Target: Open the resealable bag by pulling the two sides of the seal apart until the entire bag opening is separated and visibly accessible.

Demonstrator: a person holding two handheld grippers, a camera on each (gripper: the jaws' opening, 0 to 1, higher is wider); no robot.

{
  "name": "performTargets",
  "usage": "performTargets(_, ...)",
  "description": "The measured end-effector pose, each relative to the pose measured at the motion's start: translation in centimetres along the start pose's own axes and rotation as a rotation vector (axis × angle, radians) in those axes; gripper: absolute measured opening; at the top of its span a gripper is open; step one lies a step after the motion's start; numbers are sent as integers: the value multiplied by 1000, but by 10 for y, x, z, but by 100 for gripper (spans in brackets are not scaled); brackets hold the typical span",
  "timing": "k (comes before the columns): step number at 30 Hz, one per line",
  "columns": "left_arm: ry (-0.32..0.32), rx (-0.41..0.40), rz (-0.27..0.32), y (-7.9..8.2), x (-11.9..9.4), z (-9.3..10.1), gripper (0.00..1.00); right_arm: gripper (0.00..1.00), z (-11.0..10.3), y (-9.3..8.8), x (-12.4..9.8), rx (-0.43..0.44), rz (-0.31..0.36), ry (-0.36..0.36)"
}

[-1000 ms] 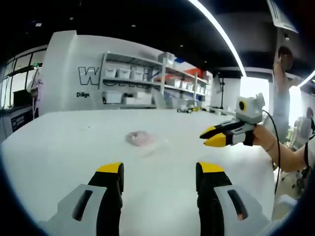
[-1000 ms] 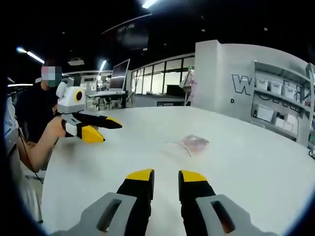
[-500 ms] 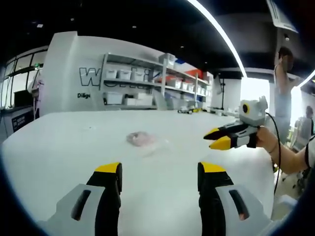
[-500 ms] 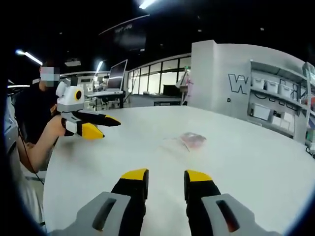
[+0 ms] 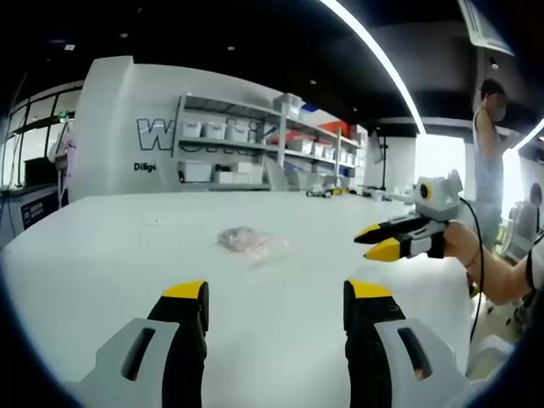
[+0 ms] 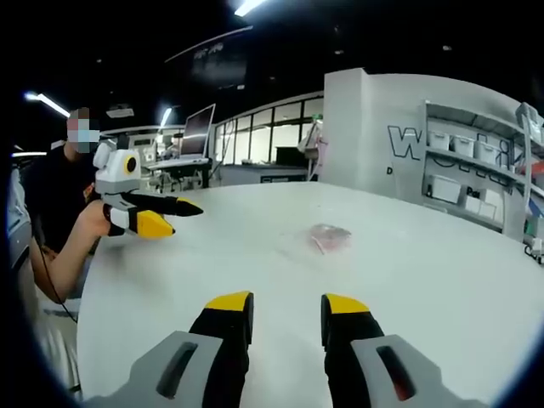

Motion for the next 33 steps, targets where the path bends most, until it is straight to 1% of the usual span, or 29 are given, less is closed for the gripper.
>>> performTargets(6,9,-4,7,-2,-3,-2,66,31,-1,-2,-4,8,5,-13)
performTargets(11,20,-5,15,-2,-4,-4,69,34,-4,-4,-7,7,8,-16)
performTargets(16,26,0,16,-3,-5,-4,70,36,-4,-5,-9,10,10,-20)
performTargets(21,32,7,17,-3,-7,-4,72,42,-6,-6,-12,12,13,-22)
performTargets(24,46,13,15,-3,-8,-5,73,45,-8,-7,-12,13,14,-24)
performTargets(27,49,13,20,-4,-9,-5,75,46,-10,-8,-14,14,18,-26)
performTargets(33,52,7,28,-3,-11,-4,76,47,-12,-9,-16,15,14,-28)
Point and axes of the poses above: the point that each gripper's makers call its tool centre point, and the gripper's own axes: x roughly forward along the fingers, z roughly to its right, y roughly out of its top, the point moved 5 cm from there along -x, roughly backward along the fingers, and after that the axes turned 6 degrees about -x, right-handed, at the moved point
